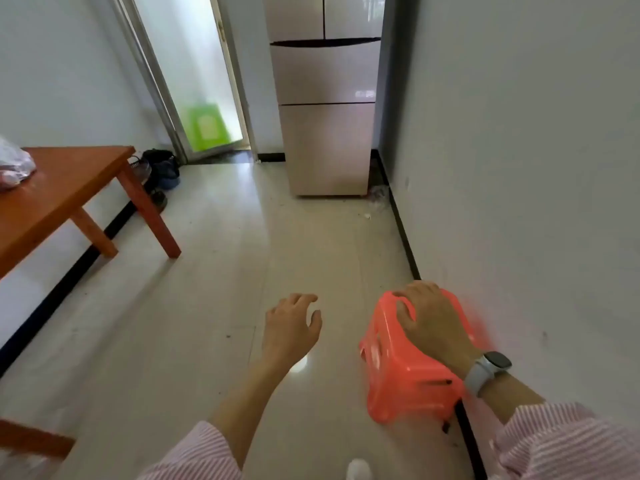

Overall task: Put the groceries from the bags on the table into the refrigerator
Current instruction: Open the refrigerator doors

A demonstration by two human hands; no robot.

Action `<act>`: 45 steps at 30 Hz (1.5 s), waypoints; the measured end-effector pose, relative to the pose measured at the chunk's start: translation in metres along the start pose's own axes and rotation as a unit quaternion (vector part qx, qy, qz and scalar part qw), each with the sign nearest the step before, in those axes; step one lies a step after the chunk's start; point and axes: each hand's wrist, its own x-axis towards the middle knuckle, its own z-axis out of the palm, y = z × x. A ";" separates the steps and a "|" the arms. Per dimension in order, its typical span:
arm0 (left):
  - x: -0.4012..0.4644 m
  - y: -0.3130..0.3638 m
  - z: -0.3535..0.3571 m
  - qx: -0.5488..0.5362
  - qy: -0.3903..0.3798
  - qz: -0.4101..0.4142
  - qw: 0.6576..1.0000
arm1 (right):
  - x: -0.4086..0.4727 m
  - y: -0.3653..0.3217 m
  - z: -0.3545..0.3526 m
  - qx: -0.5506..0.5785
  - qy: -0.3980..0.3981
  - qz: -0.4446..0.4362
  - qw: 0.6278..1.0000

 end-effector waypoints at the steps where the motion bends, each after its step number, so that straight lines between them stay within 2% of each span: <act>1: 0.032 0.004 0.000 -0.007 -0.003 0.008 1.000 | 0.024 0.013 0.007 -0.012 0.006 0.008 1.000; 4: 0.118 0.017 -0.008 0.007 0.004 0.017 1.000 | 0.103 0.035 0.018 -0.003 -0.037 0.040 0.999; 6: 0.162 0.017 -0.017 0.011 0.015 0.020 1.000 | 0.155 0.045 0.028 -0.007 -0.037 0.043 0.998; 8: 0.198 0.005 -0.025 0.013 0.032 0.005 0.999 | 0.200 0.055 0.042 -0.010 -0.028 0.032 0.999; 13: 0.301 -0.043 -0.036 0.021 0.052 -0.045 0.997 | 0.312 0.071 0.084 0.016 -0.079 0.016 0.997; 15: 0.353 -0.061 -0.038 0.017 0.061 -0.050 0.997 | 0.358 0.080 0.106 0.021 -0.075 0.011 0.997; 18: 0.435 -0.083 -0.042 -0.006 0.075 -0.042 0.996 | 0.434 0.095 0.137 0.011 -0.063 0.007 0.998; 24: 0.621 -0.117 -0.077 -0.011 0.089 -0.005 0.996 | 0.614 0.120 0.163 -0.007 -0.098 0.035 0.995; 28: 0.737 -0.111 -0.085 -0.005 0.086 0.026 0.996 | 0.701 0.149 0.173 0.001 -0.072 0.050 0.996; 35: 0.921 -0.095 -0.050 0.000 0.062 0.067 0.996 | 0.842 0.233 0.222 0.000 -0.070 0.078 0.994; 41: 1.090 -0.076 -0.054 -0.039 0.067 0.045 0.996 | 0.990 0.311 0.248 0.036 -0.051 0.097 0.993; 45: 1.190 -0.065 -0.074 -0.097 0.114 0.027 0.988 | 1.099 0.343 0.254 0.033 -0.035 0.078 0.996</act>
